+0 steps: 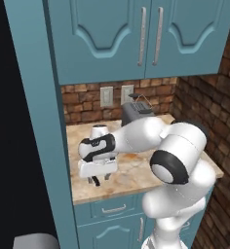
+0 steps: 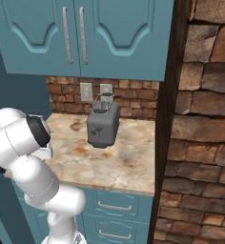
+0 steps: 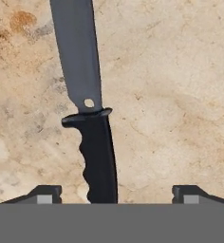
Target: Retrieve the butter from the fridge and place it on a plate on the dining table. Then retrieve the butter knife by the fridge and place it near the plate.
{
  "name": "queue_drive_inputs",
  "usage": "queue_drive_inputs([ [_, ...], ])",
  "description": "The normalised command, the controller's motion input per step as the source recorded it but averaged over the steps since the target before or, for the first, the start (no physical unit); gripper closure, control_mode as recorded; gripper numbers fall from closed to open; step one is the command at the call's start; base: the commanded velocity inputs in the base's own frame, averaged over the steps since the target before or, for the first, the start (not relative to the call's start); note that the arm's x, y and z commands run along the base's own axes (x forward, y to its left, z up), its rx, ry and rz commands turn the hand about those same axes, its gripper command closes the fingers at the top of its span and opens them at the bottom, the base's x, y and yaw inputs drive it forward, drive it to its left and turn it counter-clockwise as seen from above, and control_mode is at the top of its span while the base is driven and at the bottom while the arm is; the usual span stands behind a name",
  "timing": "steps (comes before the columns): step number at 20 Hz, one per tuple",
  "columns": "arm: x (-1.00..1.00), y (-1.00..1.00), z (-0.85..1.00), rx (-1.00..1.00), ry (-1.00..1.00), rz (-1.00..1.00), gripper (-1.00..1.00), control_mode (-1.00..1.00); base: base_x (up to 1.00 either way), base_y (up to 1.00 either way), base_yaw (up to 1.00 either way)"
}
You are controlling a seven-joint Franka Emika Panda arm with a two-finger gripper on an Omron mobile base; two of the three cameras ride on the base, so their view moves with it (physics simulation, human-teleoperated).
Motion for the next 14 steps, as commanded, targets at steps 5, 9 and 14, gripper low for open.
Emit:
queue_drive_inputs([
  [5,-0.22,-0.01,-0.9,0.0,-0.36,-0.02,1.0,-1.0,0.0,0.0,0.0],
  [9,-0.03,-0.25,-0.55,0.02,-0.38,-0.05,1.0,-1.0,0.0,0.0,0.0],
  [14,0.0,-0.44,-0.07,0.1,-0.1,-0.09,1.0,-1.0,0.0,0.0,0.0],
])
